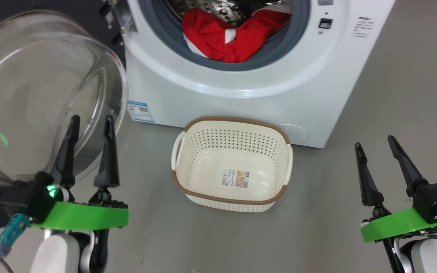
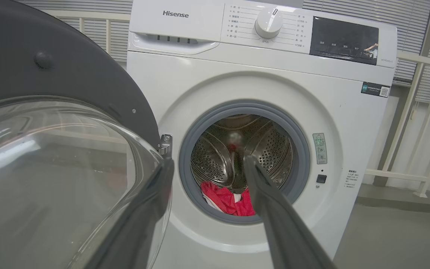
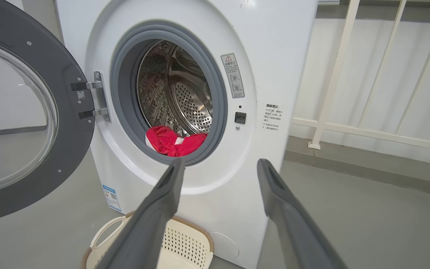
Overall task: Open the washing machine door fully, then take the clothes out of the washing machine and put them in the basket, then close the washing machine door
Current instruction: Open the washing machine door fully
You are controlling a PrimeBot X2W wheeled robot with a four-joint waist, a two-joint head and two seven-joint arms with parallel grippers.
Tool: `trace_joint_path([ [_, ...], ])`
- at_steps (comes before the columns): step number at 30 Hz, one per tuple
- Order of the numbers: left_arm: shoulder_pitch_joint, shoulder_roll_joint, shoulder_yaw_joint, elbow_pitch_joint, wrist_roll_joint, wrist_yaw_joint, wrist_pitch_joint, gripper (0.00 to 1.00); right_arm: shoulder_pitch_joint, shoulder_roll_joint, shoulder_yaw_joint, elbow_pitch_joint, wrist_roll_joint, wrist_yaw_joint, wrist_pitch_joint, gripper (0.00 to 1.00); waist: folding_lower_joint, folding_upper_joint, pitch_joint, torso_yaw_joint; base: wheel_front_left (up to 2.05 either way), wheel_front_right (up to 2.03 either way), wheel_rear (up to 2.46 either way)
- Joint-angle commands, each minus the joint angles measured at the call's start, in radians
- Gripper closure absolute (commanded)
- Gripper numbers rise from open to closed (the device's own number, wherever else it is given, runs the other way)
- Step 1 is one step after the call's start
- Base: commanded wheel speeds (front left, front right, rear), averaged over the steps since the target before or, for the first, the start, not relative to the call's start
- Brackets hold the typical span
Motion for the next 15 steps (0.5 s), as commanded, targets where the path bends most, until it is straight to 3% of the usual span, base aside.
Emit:
trace_joint_path([
  [1,0.001,0.024,0.035,-0.026,-0.016,-0.009,-0.005,0.00,-0.015,0.000,0.018,-0.022,-0.001,0.006,-0.011,0.00,0.0000,0.0000,-0.002,-0.033,0.00,0.00,0.00],
  [15,0.074,0.060,0.001,-0.016,0.031,-0.019,-0.005,0.00,0.008,0.000,0.004,-0.033,0.000,0.006,-0.033,0.00,0.0000,0.0000,-0.026,-0.133,0.00,0.00,0.00],
])
